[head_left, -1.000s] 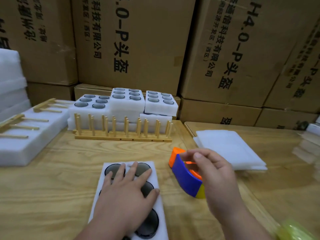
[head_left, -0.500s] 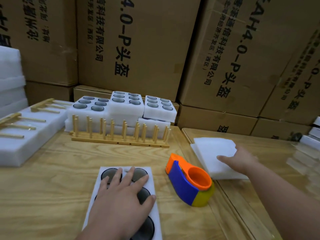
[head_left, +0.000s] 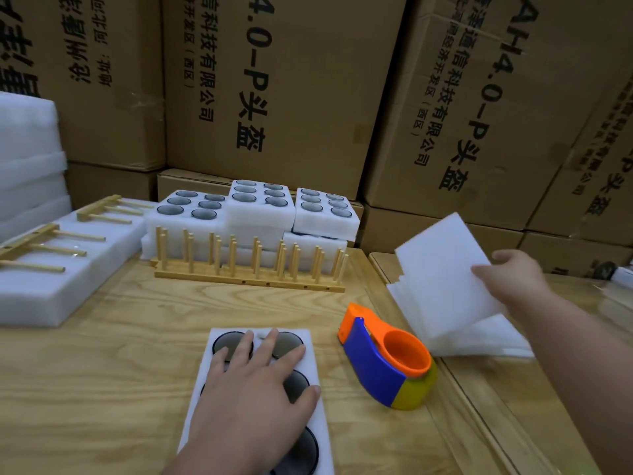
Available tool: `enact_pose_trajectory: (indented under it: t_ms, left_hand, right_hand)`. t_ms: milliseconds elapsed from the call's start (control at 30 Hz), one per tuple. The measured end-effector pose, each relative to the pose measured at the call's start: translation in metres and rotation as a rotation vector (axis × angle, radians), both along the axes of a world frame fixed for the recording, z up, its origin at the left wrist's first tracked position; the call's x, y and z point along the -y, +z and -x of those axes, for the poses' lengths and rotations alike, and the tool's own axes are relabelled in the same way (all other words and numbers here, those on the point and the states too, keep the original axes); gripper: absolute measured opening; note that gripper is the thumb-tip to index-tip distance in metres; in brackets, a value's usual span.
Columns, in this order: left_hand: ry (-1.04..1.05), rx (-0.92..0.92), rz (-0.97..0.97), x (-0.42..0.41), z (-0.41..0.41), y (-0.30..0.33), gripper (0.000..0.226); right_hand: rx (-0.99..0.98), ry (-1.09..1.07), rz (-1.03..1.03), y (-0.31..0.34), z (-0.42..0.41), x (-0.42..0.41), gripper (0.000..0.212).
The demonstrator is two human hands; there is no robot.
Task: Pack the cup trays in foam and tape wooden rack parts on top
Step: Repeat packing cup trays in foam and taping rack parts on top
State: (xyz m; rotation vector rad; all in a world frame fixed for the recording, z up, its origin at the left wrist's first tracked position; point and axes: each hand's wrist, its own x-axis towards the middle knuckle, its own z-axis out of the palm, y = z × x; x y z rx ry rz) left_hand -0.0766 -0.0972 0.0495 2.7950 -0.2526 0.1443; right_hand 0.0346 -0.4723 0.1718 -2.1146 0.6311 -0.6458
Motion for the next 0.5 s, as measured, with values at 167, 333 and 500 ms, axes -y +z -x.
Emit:
enact_pose_trajectory:
  t_ms: [167,333,500]
  left_hand:
    - [-0.001,-0.008,0.006,0.000,0.000,0.001,0.072]
    - [0.002,-0.011,0.033,0.001,0.000,-0.002,0.072]
    - [0.015,0.019,0.044,0.003,0.002,0.002,0.073]
  right_hand:
    - [0.210,0.173,-0.259,0.035,0.015,-0.035,0.020]
    - [0.253,0.382,-0.704,0.015,0.033,-0.107,0.032]
    - [0.110,0.562,-0.886,-0.058,0.064,-0.197,0.017]
